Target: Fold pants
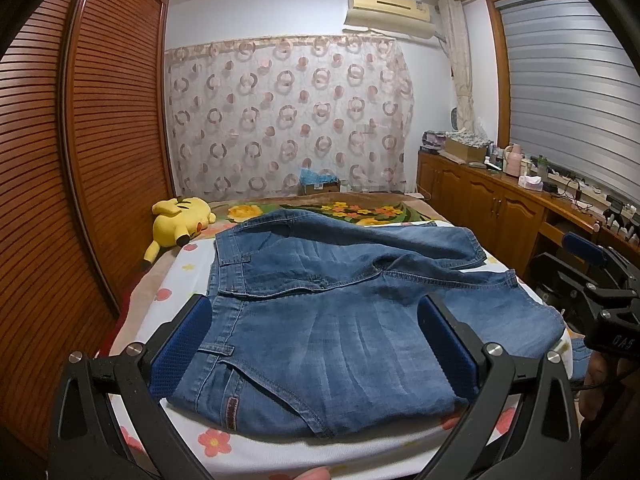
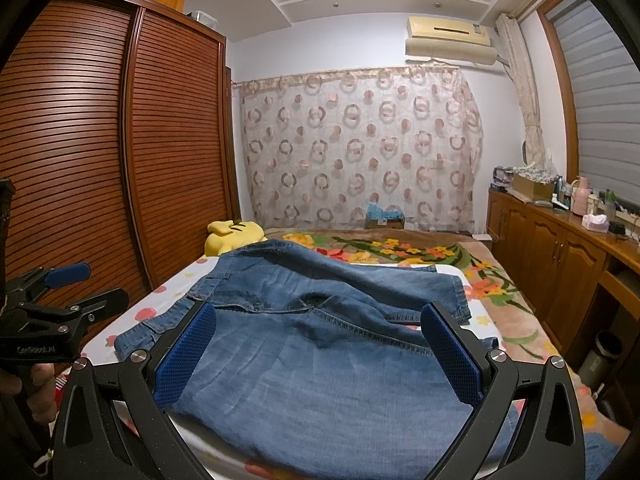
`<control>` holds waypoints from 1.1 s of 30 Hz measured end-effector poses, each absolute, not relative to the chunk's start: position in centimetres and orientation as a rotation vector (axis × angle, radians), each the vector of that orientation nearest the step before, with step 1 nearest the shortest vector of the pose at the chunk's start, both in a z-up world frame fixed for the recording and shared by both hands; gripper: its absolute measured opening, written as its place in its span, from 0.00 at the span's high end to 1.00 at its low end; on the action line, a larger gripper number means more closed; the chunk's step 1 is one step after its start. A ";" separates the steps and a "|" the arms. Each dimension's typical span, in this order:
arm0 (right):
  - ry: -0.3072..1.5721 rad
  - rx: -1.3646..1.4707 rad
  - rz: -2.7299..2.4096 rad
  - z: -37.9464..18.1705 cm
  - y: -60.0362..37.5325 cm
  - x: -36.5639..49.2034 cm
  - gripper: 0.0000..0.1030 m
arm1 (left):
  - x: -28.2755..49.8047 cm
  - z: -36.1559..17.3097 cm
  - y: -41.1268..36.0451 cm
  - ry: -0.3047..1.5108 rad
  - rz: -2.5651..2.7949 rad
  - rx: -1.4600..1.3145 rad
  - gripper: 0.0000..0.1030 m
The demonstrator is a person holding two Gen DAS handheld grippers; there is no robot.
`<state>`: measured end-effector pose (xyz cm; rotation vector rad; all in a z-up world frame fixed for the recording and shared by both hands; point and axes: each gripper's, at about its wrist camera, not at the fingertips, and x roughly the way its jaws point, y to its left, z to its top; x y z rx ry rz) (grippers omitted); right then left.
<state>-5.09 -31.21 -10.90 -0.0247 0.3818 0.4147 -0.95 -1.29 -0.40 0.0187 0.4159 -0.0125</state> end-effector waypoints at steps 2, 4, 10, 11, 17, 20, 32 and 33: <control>0.389 -0.024 0.416 -10.9 -31.3 -4.9 0.01 | -1.0 -0.7 -1.4 0.423 -0.013 0.017 0.00; 0.393 -0.030 0.415 -10.9 -31.2 -4.8 0.01 | -0.9 -1.1 -1.5 0.431 -0.013 0.016 0.00; 0.414 -0.049 0.402 -11.2 -31.2 -4.4 0.01 | 0.2 -2.3 -0.4 0.467 -0.023 0.001 0.00; 0.417 -0.050 0.401 -11.2 -31.2 -4.3 0.01 | 0.2 -2.5 -0.4 0.473 -0.021 0.001 0.00; 0.435 -0.058 0.378 -11.1 -31.4 -3.5 0.06 | 1.1 -3.4 0.5 0.505 -0.019 0.001 0.00; 0.446 -0.055 0.365 -11.1 -31.6 -3.1 0.06 | 1.4 -4.0 1.0 0.519 -0.022 0.001 0.00; 0.529 -0.050 0.301 -11.5 -32.0 -1.5 0.08 | 3.0 -6.5 3.8 0.593 -0.021 -0.009 0.00; 0.535 -0.052 0.295 -11.4 -32.0 -1.3 0.09 | 3.1 -6.7 4.1 0.600 -0.024 -0.013 0.00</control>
